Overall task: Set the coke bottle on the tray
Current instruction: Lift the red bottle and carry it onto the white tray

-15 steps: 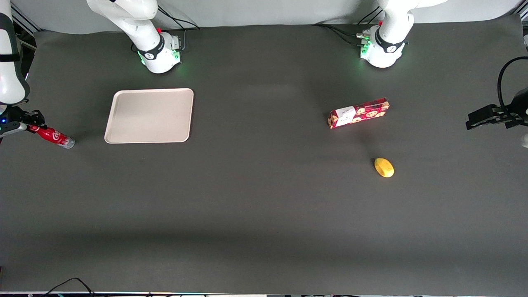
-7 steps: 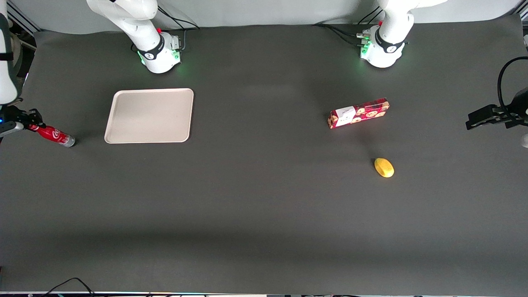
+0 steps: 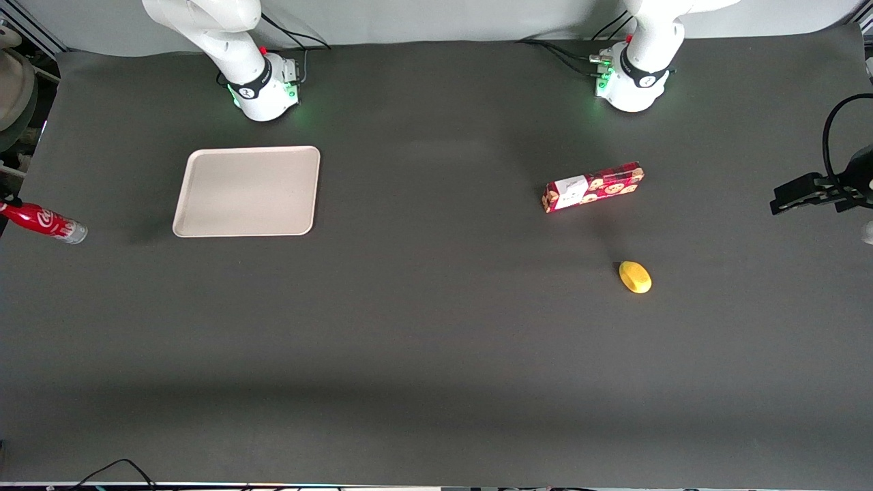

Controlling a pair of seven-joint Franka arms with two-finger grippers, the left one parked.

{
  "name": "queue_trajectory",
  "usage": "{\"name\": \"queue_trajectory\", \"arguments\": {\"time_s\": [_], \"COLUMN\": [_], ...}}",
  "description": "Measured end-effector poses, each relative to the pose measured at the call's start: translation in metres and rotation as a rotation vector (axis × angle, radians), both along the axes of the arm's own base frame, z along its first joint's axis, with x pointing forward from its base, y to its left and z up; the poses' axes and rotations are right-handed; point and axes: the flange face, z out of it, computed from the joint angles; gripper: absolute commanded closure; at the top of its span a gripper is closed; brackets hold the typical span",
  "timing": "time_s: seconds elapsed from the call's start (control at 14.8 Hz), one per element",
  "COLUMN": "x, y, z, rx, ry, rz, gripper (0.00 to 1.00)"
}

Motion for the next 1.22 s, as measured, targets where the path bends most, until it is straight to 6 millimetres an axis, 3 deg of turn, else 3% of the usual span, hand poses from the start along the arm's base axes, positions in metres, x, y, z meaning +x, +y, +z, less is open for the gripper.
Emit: {"name": "queue_trajectory", "arguments": {"time_s": [0.14,0.34,0.47,0.54,0.68,0.88,1.08,1.22], "x": [0.007,0.012,0.011,0.009,0.008,0.006,-0.019,-0.042], "y": [0.035,0.116,0.18,0.204,0.222,0.213,0.208,0.203], "z": [0.047,0.11,0.134,0.136,0.115,0.041,-0.03,-0.059], "rx": [-0.002,-0.018,-0.053,-0.068,-0.079,-0.076,-0.064,-0.052], "ry": [0.035,0.061,0.079,0.086,0.092,0.082,0.095,0.104], "rz": [-0.014,-0.072,-0.122,-0.137,-0.152,-0.167,-0.178,-0.196], "gripper": [1.0,1.0,1.0,1.0,1.0,1.0,1.0,1.0]}}
